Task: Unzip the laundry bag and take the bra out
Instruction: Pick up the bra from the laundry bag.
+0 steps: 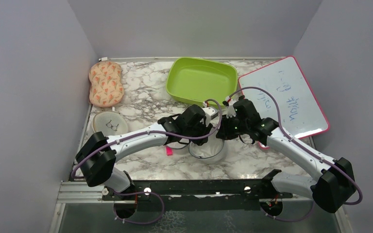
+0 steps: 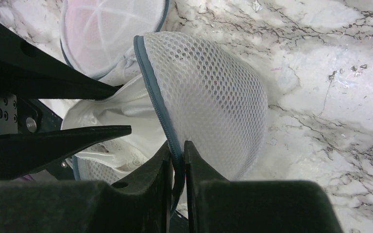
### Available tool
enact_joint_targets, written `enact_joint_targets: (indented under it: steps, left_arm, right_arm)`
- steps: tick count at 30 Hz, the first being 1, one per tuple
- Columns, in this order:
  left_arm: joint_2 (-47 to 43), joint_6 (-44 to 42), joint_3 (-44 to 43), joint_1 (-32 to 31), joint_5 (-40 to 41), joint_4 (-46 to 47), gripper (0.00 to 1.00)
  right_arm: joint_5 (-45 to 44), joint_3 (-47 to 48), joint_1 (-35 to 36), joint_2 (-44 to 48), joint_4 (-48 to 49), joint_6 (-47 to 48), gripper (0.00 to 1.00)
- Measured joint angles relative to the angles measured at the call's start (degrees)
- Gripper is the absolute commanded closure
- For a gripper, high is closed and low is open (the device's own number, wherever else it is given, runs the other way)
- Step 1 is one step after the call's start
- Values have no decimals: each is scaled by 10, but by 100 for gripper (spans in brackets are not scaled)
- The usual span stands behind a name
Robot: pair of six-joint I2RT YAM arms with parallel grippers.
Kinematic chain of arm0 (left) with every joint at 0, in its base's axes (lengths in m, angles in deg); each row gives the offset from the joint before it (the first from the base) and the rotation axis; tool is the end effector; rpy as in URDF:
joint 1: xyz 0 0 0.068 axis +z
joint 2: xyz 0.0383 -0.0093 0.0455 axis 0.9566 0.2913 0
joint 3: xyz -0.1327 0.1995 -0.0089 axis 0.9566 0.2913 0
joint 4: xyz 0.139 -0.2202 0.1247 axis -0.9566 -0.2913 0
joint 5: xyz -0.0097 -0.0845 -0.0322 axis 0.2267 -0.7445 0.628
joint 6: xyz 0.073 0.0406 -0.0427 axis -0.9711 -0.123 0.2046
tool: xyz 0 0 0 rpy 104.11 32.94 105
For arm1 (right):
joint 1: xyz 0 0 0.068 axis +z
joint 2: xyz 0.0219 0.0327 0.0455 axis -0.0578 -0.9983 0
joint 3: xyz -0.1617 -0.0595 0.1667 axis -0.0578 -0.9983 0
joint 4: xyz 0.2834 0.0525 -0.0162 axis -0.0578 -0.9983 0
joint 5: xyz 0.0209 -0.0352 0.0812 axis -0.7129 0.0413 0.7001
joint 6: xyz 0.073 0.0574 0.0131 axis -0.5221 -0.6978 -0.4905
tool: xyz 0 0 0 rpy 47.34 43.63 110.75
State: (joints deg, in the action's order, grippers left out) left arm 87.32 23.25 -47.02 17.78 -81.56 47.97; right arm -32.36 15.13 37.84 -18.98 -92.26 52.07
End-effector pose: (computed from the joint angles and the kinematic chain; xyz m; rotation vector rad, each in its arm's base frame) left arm 0.2125 -0.3241 0.1663 0.8611 2.2952 -0.7404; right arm 0.2370 0.1885 0.1671 -0.3902 2.5297 0.7167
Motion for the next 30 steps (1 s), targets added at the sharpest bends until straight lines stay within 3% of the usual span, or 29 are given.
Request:
enact_joint_targets:
  steps: [9,16,19,30]
  left_arm:
    - [15,-2,0,-3,12,0,70]
    - [43,-5,0,-3,24,1,87]
    - [36,-2,0,-4,23,2,99]
    - [-126,6,75,-6,-16,38,100]
  right_arm:
    - [4,0,0,-5,2,5,88]
    - [8,0,0,-5,4,10,88]
    - [8,0,0,-5,7,10,88]
    - [-26,0,0,-5,23,1,92]
